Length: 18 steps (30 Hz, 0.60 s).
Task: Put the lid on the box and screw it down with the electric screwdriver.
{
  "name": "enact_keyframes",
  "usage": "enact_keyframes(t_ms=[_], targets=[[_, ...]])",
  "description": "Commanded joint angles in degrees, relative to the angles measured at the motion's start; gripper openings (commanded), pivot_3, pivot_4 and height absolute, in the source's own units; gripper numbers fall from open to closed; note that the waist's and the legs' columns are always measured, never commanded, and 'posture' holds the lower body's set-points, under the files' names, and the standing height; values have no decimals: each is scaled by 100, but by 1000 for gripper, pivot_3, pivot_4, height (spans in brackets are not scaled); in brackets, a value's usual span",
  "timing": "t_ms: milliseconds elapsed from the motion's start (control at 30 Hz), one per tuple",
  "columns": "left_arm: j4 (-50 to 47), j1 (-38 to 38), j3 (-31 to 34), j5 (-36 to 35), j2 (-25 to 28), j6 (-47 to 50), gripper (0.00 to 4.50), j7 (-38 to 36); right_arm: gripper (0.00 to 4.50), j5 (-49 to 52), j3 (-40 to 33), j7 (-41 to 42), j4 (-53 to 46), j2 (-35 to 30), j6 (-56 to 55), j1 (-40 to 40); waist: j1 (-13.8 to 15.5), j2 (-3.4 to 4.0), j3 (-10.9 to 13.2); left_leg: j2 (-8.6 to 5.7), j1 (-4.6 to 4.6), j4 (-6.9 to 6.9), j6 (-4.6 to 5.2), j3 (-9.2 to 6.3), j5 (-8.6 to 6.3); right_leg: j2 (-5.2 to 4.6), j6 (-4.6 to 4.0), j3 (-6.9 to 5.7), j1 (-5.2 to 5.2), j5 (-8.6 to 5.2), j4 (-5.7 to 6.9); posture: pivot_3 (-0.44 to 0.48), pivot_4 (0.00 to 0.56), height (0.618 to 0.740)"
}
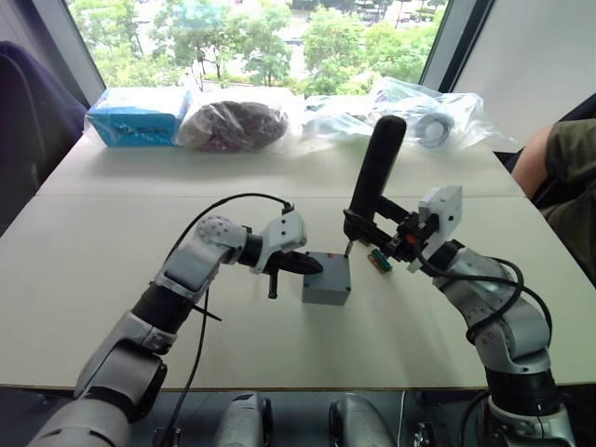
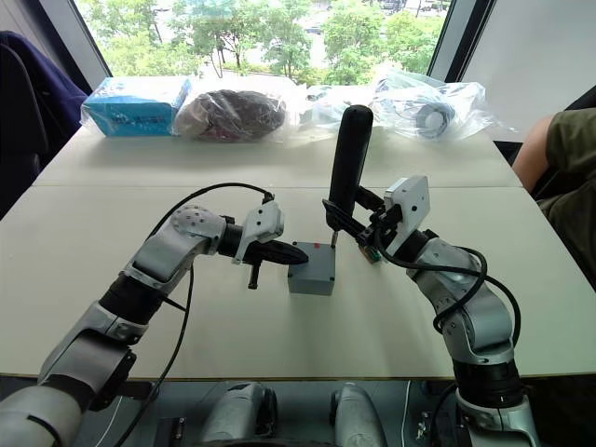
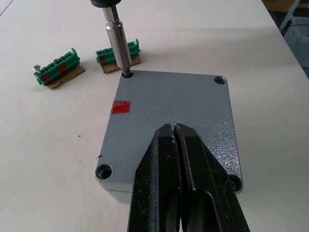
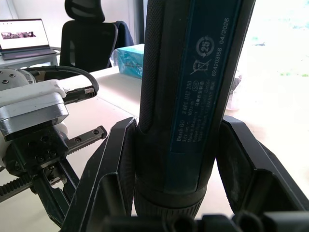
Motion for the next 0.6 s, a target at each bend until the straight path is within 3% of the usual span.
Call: enact_keyframes(t_ms=[33,600], targets=[[75,66,-98,148,-3,-30,0,-11,1841,-221,415,126,506,6,221,419,1,-3,-14,0,2,0,1,0,-1,-1,-2,0,2,-1,0,0,150,740],[87,92,-98,234,-25,-63,0,-19,1841,-261,442,3,849,138,173,291,0,-33,-72,16,42,-20,4,-1,-7,-18,-37,-2,33,-25,-3,0,150,740]])
